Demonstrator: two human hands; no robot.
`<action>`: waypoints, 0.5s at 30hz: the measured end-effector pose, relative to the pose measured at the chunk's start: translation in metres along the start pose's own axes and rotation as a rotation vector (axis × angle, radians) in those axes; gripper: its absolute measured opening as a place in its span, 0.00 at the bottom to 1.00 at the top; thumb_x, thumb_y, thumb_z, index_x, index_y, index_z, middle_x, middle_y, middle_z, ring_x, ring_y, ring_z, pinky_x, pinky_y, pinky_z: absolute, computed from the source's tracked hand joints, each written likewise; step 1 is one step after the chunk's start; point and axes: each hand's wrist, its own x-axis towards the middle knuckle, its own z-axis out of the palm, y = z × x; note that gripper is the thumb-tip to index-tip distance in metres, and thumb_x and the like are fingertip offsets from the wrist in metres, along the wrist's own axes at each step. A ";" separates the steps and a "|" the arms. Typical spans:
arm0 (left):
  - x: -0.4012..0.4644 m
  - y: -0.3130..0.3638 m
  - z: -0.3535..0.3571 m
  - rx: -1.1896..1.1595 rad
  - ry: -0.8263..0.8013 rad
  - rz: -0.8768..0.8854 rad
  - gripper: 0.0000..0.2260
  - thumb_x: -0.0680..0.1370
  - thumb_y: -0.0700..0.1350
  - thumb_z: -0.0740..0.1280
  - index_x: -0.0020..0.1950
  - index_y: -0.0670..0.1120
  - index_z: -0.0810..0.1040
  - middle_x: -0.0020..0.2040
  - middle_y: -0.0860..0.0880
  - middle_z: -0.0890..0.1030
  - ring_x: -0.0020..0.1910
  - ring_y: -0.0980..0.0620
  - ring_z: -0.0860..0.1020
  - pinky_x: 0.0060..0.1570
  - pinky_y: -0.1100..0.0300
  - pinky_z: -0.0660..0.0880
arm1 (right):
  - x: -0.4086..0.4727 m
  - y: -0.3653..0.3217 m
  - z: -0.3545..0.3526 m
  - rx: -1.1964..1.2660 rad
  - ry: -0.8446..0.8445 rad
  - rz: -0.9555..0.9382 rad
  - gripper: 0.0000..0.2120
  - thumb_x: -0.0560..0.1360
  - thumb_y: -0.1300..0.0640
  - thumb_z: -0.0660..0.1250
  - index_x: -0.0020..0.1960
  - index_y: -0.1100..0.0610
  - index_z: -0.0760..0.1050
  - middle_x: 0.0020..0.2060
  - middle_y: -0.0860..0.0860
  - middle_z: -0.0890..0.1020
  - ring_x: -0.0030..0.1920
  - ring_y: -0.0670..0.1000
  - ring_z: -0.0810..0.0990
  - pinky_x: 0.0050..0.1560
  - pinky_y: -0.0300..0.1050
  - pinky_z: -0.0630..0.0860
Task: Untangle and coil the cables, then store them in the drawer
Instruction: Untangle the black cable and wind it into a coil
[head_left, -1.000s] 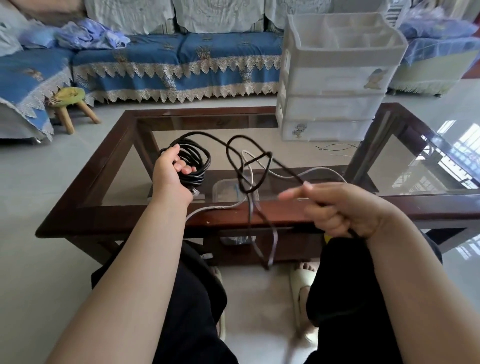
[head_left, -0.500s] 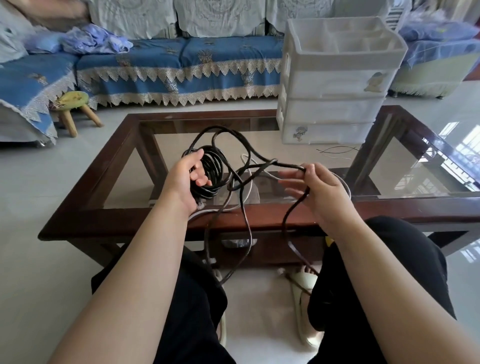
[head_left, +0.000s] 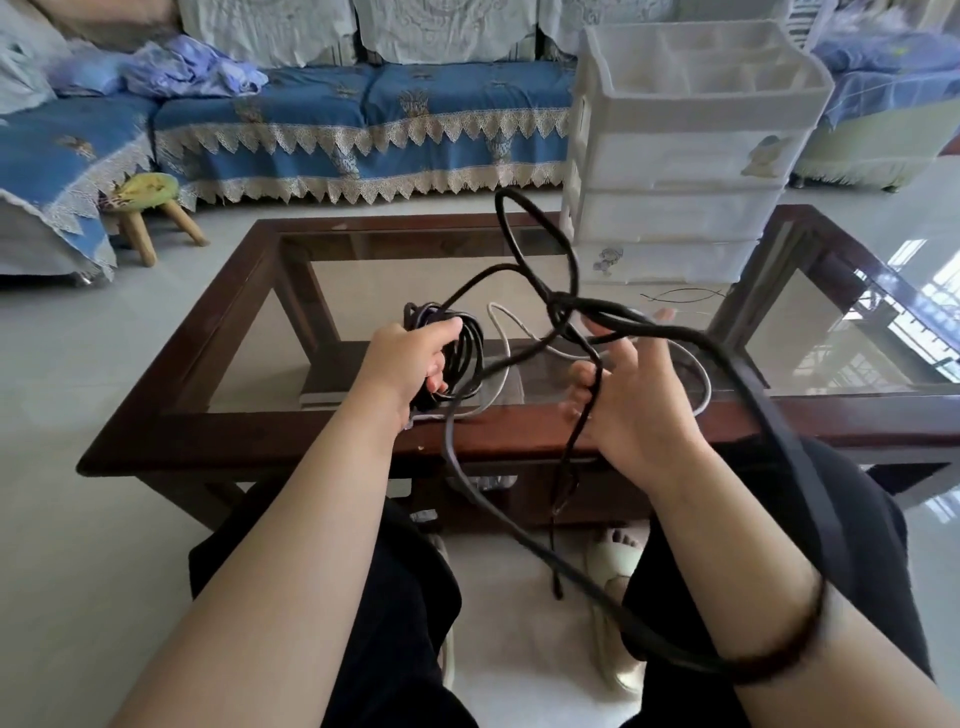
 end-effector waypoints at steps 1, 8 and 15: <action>0.003 -0.001 0.000 0.038 0.032 0.007 0.14 0.77 0.45 0.69 0.32 0.45 0.73 0.21 0.50 0.65 0.22 0.52 0.64 0.30 0.60 0.69 | -0.001 -0.003 -0.001 -0.050 -0.044 -0.016 0.34 0.70 0.25 0.50 0.57 0.50 0.77 0.31 0.49 0.65 0.32 0.49 0.63 0.41 0.44 0.64; 0.010 -0.011 0.005 0.265 0.046 0.030 0.15 0.77 0.49 0.68 0.32 0.48 0.72 0.19 0.55 0.67 0.20 0.54 0.67 0.32 0.58 0.69 | -0.001 -0.012 0.011 -0.543 -0.006 -0.030 0.40 0.58 0.21 0.61 0.54 0.51 0.80 0.26 0.44 0.65 0.29 0.46 0.64 0.43 0.46 0.65; 0.020 -0.010 0.000 0.284 0.026 -0.012 0.15 0.75 0.49 0.70 0.38 0.38 0.75 0.24 0.48 0.71 0.25 0.47 0.71 0.32 0.57 0.69 | -0.018 -0.017 0.011 -0.779 -0.325 -0.120 0.04 0.76 0.56 0.68 0.47 0.51 0.81 0.35 0.43 0.77 0.35 0.42 0.70 0.39 0.35 0.66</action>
